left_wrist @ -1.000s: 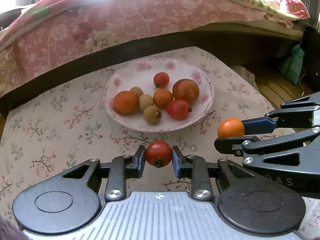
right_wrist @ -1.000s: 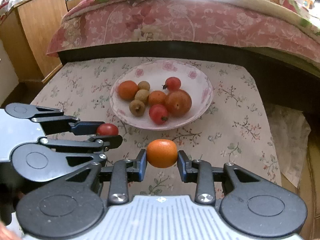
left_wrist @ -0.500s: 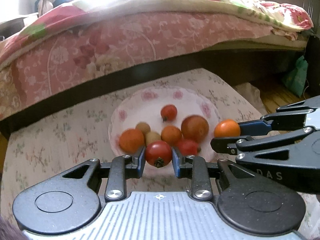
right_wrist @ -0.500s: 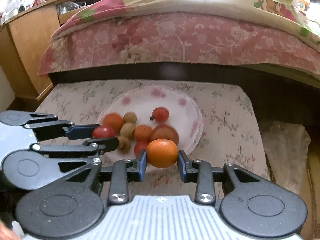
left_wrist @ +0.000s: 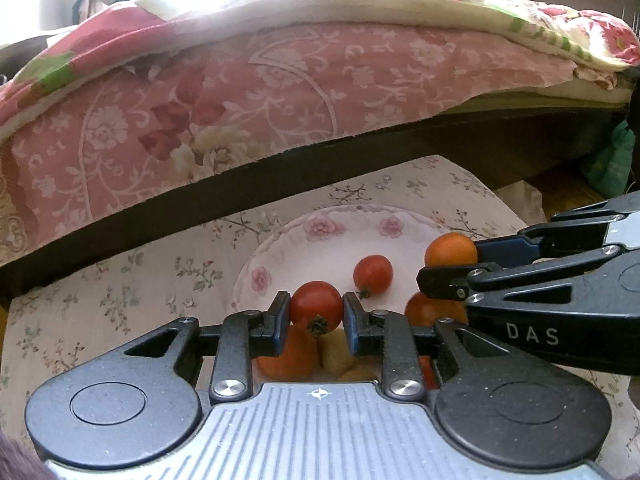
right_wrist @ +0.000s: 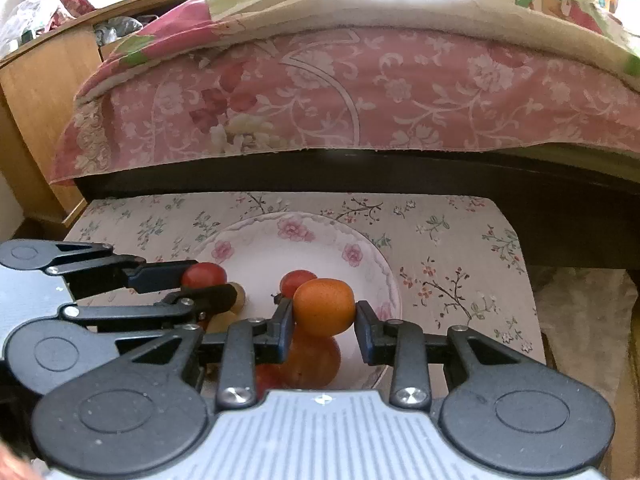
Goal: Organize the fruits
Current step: 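Lower both fruits onto the plate and open both tools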
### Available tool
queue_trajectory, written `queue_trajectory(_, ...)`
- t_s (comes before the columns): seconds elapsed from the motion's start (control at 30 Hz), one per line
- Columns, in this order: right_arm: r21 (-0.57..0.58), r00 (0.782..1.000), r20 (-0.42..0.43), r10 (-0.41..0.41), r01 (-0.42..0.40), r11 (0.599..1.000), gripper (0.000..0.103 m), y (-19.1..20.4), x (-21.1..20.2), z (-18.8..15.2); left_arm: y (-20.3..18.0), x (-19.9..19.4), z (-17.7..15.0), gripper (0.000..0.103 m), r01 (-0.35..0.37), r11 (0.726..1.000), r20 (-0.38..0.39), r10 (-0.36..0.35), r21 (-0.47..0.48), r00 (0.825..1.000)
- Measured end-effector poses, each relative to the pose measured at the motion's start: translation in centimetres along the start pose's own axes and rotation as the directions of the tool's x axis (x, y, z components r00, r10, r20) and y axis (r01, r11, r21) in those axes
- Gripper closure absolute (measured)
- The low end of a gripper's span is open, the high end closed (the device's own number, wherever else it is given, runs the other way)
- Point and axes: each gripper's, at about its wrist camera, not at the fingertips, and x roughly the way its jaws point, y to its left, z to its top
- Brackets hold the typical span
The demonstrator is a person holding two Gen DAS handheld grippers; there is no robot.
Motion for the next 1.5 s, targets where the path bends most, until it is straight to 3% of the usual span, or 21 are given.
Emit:
queue_trajectory(0.77, 0.005, 1.000, -0.015, 0.010, -0.010, 1.000, 0.068, -0.5, 2.0, 0.3, 0.5, 2.0, 0.1, 0.064, -0.020, 1.000, -0.024, 0.020, -0.008, 1.000)
queue_trajectory(1.43, 0.022, 1.000, 0.007, 0.000, -0.001, 1.000, 0.065, -0.5, 0.3, 0.1, 0.9, 0.1, 0.0, 0.038, -0.068, 0.997, -0.004, 0.068, -0.048, 0.998)
queue_trajectory(1.5, 0.021, 1.000, 0.012, -0.005, 0.004, 1.000, 0.064, -0.4, -0.2, -0.1, 0.8, -0.3, -0.1, 0.030, -0.086, 0.995, 0.001, 0.086, -0.050, 0.996)
